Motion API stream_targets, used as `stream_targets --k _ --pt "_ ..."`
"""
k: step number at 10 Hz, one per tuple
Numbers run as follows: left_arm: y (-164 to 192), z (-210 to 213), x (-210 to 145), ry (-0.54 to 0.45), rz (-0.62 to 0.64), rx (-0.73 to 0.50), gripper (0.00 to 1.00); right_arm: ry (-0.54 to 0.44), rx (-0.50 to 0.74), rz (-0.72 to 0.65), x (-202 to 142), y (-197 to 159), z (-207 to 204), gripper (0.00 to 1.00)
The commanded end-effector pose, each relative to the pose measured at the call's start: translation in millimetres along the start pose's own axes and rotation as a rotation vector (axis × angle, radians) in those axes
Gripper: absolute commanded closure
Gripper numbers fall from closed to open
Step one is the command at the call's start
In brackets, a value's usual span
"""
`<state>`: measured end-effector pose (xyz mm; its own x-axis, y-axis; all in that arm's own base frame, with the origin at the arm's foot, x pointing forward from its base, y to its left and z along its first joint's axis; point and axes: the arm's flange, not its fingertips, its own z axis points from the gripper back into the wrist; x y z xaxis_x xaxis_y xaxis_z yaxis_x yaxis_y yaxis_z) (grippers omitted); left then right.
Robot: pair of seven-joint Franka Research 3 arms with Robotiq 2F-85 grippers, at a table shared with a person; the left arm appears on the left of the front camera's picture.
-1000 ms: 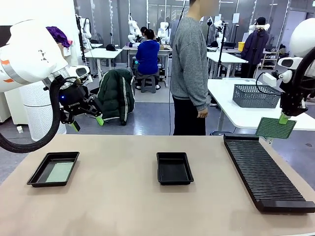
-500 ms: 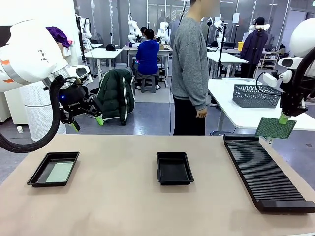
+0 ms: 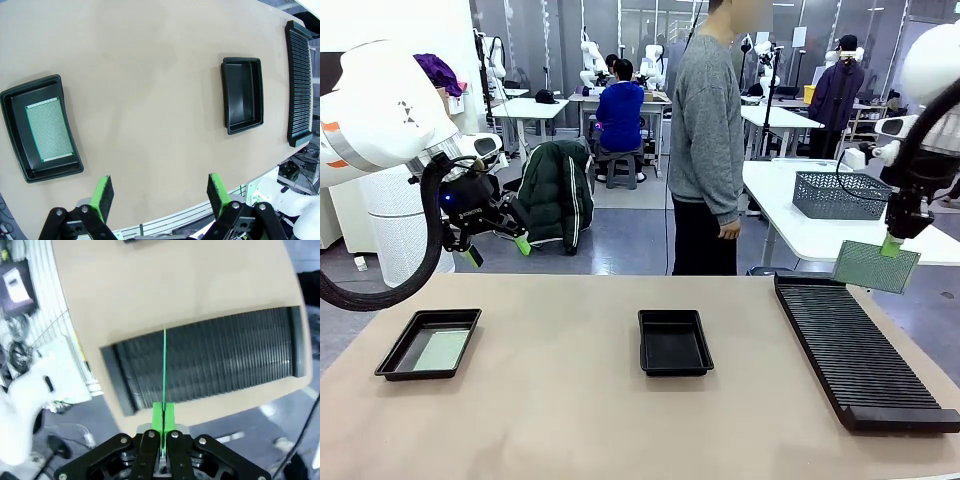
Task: Inspect and transfer BCBs to ESD trays.
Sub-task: Pick up the Blank PCB from the PCB Rack and place it in the right ESD tray.
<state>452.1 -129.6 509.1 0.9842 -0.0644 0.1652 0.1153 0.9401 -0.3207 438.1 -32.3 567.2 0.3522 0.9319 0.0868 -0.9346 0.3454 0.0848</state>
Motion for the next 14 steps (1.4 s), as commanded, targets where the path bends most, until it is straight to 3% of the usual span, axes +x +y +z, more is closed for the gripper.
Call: stream_targets --k 1,8,11,14 --pt "-0.3 0.2 -2.6 -0.001 0.000 0.001 0.00 -0.072 0.081 -0.205 32.4 11.5 9.3 0.99" --pt "-0.3 0.2 -2.6 -0.001 0.000 0.001 0.00 -0.329 0.356 -0.898 123.6 38.1 -17.3 0.99" --pt "-0.3 0.2 -2.6 -0.001 0.000 0.001 0.00 -0.395 0.434 -1.114 156.1 52.6 -26.4 0.99" --pt "-0.3 0.2 -2.6 -0.001 0.000 0.001 0.00 -0.423 0.428 -1.271 178.6 66.0 -39.2 0.99"
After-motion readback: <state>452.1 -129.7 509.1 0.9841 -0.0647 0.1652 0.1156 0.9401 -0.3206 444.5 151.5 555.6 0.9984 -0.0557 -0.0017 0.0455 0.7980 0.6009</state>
